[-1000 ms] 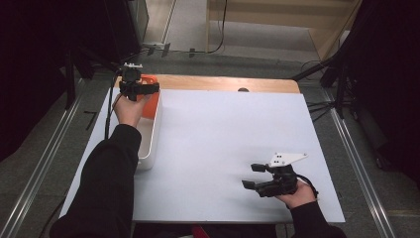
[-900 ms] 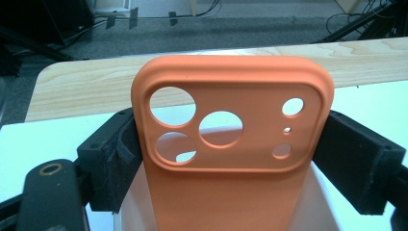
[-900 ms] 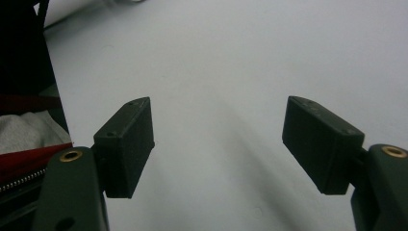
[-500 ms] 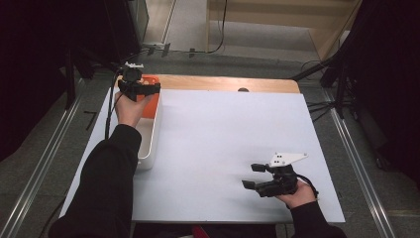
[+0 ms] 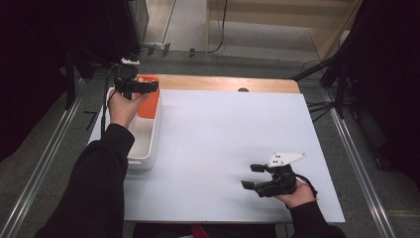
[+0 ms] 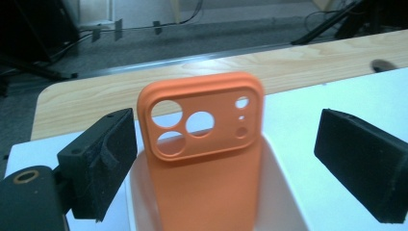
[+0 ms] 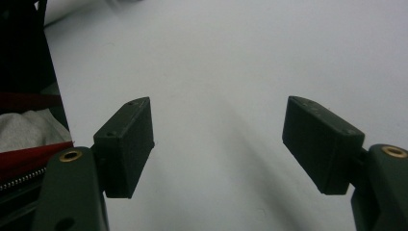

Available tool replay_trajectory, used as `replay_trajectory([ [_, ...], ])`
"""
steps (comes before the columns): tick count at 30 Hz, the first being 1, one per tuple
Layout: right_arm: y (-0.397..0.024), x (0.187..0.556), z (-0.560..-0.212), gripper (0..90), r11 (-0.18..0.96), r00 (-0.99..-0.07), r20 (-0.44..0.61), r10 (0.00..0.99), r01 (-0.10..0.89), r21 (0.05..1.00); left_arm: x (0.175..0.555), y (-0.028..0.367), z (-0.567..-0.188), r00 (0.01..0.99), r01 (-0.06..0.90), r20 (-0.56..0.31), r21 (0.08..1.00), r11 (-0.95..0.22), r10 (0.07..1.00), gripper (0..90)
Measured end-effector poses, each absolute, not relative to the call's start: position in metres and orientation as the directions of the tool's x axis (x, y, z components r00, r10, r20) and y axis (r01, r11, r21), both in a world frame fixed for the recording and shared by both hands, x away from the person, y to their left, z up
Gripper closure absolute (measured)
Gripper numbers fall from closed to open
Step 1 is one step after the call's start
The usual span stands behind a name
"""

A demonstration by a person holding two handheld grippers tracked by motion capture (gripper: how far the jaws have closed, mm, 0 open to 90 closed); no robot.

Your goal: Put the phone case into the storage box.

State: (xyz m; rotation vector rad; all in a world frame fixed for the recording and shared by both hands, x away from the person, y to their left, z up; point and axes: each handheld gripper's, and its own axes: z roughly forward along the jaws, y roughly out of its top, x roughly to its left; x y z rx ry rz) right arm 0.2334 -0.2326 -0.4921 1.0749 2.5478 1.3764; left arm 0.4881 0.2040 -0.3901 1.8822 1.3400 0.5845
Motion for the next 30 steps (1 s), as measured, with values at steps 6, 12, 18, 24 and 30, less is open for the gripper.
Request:
replay_trajectory([
  [6, -0.234, 0.231, -0.493, 25.2, 0.360, -0.751, 0.271, 0.602, 0.559, 0.747, 0.480, 0.204, -0.380, 0.407, 0.601, -0.102, 0.778, -0.182, 0.908, 8.1],
  [12, -0.235, 0.231, -0.493, 25.2, 0.358, -0.747, 0.272, 0.606, 0.562, 0.746, 0.468, 0.197, -0.373, 0.460, 0.598, -0.114, 0.773, -0.213, 0.881, 9.4],
  [18, -0.234, 0.230, -0.493, 25.2, 0.358, -0.746, 0.271, 0.608, 0.562, 0.746, 0.458, 0.187, -0.370, 0.519, 0.601, -0.151, 0.764, -0.234, 0.841, 9.4],
  [24, -0.234, 0.230, -0.493, 25.2, 0.363, -0.748, 0.268, 0.607, 0.561, 0.744, 0.451, 0.181, -0.367, 0.569, 0.608, -0.199, 0.756, -0.245, 0.798, 9.4],
  [30, -0.234, 0.230, -0.494, 25.1, 0.363, -0.748, 0.268, 0.608, 0.562, 0.743, 0.442, 0.175, -0.365, 0.625, 0.591, -0.215, 0.758, -0.274, 0.751, 9.4],
])
